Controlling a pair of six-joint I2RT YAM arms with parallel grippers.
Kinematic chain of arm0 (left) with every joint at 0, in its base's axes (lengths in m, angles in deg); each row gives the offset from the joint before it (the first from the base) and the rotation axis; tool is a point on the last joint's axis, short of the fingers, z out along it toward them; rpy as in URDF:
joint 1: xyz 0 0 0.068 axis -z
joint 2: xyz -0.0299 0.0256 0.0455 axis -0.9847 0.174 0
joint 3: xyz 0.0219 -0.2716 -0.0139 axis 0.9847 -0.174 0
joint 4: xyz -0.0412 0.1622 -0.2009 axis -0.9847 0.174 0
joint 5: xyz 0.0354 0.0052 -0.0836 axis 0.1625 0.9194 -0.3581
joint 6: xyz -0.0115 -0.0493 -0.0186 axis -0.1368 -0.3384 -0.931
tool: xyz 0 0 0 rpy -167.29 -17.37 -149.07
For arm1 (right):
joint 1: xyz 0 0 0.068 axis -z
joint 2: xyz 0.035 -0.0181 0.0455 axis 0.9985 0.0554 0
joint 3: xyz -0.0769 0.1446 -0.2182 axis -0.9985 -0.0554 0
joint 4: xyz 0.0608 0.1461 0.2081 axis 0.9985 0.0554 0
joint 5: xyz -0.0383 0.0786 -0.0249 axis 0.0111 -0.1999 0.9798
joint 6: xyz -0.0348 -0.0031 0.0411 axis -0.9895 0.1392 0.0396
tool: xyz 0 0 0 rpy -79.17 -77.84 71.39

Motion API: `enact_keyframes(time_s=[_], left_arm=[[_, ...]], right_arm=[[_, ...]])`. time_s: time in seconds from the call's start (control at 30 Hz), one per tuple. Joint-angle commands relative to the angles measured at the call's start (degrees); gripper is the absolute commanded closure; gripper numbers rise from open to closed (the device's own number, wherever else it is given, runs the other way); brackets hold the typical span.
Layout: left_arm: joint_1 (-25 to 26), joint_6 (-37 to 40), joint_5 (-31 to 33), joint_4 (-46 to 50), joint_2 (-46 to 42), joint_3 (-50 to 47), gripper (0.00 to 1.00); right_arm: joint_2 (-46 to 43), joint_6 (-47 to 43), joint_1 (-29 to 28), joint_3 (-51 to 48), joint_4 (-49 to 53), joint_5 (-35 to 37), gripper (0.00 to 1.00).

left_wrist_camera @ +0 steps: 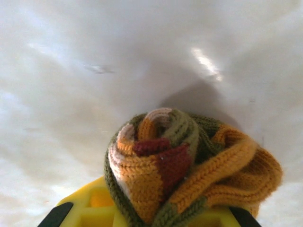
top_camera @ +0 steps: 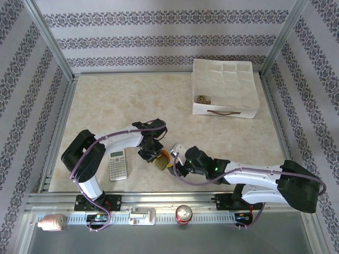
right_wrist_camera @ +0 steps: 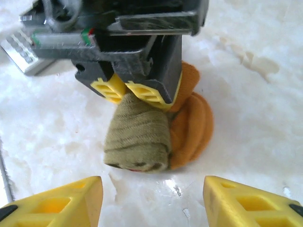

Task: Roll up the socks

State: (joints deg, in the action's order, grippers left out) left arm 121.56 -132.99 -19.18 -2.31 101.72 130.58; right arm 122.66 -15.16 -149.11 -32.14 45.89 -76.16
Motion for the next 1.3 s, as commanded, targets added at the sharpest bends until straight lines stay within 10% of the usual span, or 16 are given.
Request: enact_keyframes(time_s=[0.0, 0.5, 0.77, 0.97, 1.13, 1.27], left_arm=[[0.4, -1.6, 4.0, 14.6, 3.5, 0.4, 1.00], [-0.5, 1.7, 2.3, 13.6, 8.2, 4.5, 0.98], [-1.4, 5.1, 1.2, 9.7, 6.2, 4.0, 0.95], [-3.5, 7.2, -2.9, -1.2, -0.3, -1.6, 0.57], [-6.4, 6.5, -4.7, -10.3, -9.2, -7.7, 0.21], [-8.4, 8.0, -3.4, -12.3, -13.3, -7.8, 0.11]], right_arm=[[2.8, -7.4, -6.0, 0.7, 3.1, 15.6, 0.43], [22.2, -14.6, -11.9, 14.5, -0.3, 21.6, 0.38], [28.7, -9.2, -7.2, 16.5, 1.3, 18.7, 0.58], [27.2, -4.5, -4.5, 15.5, 5.0, 13.1, 1.00], [26.5, 1.8, -0.8, 11.6, 5.3, 3.9, 1.00], [26.5, 4.3, 1.5, 9.2, 4.8, -1.2, 1.00]])
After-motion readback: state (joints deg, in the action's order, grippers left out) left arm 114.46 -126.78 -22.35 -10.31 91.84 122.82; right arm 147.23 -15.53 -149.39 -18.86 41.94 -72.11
